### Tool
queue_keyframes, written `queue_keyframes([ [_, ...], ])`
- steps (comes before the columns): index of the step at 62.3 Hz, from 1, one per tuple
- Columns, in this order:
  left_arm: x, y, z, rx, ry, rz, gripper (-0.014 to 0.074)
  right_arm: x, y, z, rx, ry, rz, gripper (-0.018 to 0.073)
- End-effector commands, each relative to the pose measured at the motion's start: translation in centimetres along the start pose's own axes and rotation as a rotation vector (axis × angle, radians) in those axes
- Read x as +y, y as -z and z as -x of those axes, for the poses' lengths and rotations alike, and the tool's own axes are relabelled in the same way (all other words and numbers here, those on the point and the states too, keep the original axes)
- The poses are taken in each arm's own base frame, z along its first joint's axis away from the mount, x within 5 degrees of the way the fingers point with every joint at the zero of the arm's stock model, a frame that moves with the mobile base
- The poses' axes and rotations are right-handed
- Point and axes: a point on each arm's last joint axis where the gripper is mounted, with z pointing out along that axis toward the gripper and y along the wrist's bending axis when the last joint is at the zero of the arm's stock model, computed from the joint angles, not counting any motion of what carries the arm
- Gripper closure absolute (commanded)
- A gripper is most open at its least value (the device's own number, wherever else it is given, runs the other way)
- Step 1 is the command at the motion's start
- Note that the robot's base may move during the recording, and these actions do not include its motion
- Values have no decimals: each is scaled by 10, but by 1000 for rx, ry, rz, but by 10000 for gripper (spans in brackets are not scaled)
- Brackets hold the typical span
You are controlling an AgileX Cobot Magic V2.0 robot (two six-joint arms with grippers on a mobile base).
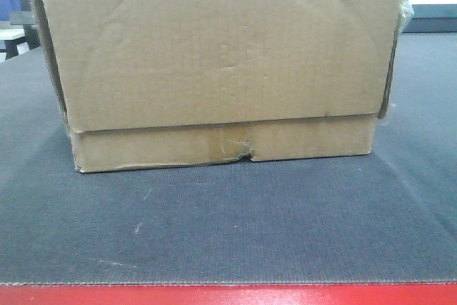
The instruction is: Grab carton from right shelf to conveyor
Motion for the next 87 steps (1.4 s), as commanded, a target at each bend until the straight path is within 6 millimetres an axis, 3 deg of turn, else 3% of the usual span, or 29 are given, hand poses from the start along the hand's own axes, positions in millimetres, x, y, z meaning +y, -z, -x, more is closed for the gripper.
queue_keyframes([
  [1,11,28,7,-50,9,3,0,0,30,14,-85,13,-2,-10],
  [8,23,60,12,-112,16,2,97,-7,58,19,-138,-5,-17,-4],
  [14,41,93,13,-167,49,-15,268,-21,78,16,-128,-47,-54,84],
  [19,57,110,9,-191,73,-21,424,-38,90,10,-97,-83,-103,226],
  [26,82,131,-5,-218,131,3,631,-60,100,-4,-71,-131,-167,501],
  [29,92,136,-14,-219,156,27,615,-67,104,-13,-66,-150,-191,620],
  [31,96,139,-20,-221,167,41,603,-71,104,-20,-59,-161,-205,651],
  [43,112,147,-66,-243,214,87,599,-72,106,-62,-79,-172,-224,626],
  [57,102,141,-136,-266,228,34,599,-62,111,-128,-152,-161,-221,628],
  [71,94,143,-191,-340,218,9,599,-50,126,-187,-272,-146,-221,628],
  [87,94,160,-221,-491,149,40,599,-36,159,-237,-519,-110,-229,628],
])
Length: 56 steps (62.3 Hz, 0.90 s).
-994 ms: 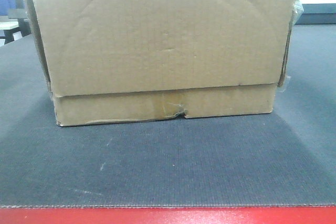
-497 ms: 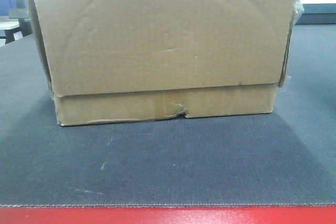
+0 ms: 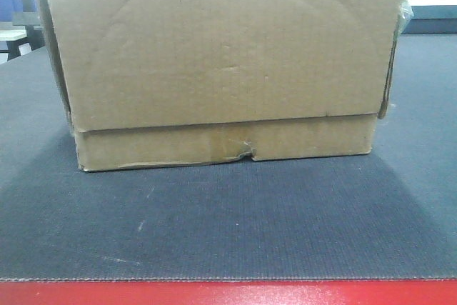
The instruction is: Grab carton from right shelf to conveyor
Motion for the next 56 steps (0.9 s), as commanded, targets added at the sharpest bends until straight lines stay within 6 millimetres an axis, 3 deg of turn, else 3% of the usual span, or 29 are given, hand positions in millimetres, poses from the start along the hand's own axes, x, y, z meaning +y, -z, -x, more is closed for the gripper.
queue_keyframes([
  [1,2,11,2,-108,-48,3,599,-1,18,-3,-129,16,-2,628],
  [11,2,20,4,-204,-89,0,599,-1,48,-9,-277,15,3,628],
  [18,1,21,6,-220,-89,-5,599,-1,58,-8,-341,15,6,628],
  [56,1,21,6,-220,-89,-5,599,-1,61,-5,-381,15,8,628],
])
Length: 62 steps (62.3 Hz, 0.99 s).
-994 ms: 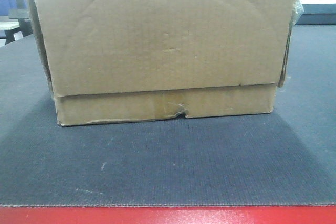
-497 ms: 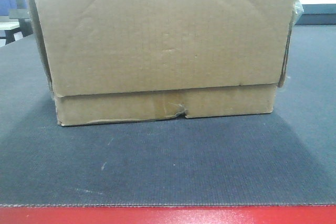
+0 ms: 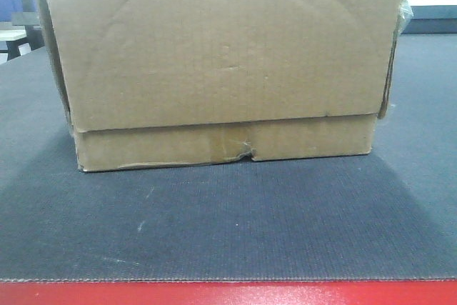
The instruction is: Grab carton from right shelf to conveyor
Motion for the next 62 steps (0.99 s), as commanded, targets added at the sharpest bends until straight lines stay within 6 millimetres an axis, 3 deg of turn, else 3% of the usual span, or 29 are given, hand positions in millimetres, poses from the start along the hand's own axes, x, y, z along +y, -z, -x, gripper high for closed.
queue_keyframes([
  [1,0,1,1,-23,-7,0,599,0,1,2,-31,18,-6,628],
  [16,0,1,0,-21,-8,0,599,0,1,2,-31,18,-6,628],
  [26,-2,12,-9,-41,-28,-25,599,0,1,2,-31,18,-6,628],
  [42,-2,24,-54,-117,1,32,599,0,1,2,-31,18,-6,628],
  [54,-5,18,-106,-198,58,51,599,0,1,2,-31,18,-6,628],
  [56,-5,19,-102,-242,56,50,599,0,1,2,-31,18,-6,628],
  [62,-5,17,-112,-138,61,50,599,0,1,2,-28,18,-6,628],
])
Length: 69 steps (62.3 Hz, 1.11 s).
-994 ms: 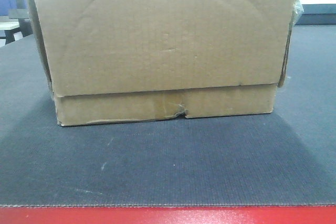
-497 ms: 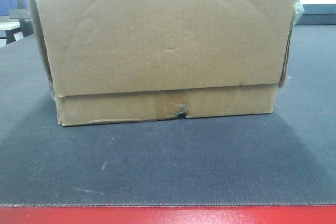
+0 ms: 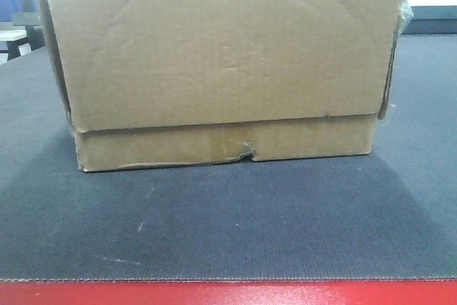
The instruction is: Grab carton from right shelf to conveyor
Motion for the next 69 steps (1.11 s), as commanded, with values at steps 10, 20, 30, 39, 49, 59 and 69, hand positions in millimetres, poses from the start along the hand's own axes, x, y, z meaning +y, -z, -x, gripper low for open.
queue_keyframes([
  [10,0,0,-2,4,5,2,599,0,1,2,-25,16,-4,628],
  [20,0,0,-2,2,5,2,599,0,1,2,-25,16,-4,628],
  [30,0,0,-2,2,5,2,599,0,1,2,-25,16,-4,628],
  [39,0,0,-2,2,5,2,599,0,1,2,-25,16,-4,628],
  [49,0,0,-2,2,5,2,599,0,1,2,-25,16,-4,628],
  [59,0,0,-2,2,5,2,599,0,1,2,-25,16,-4,628],
  [69,0,0,-2,2,5,2,599,0,1,1,-23,16,-4,628],
])
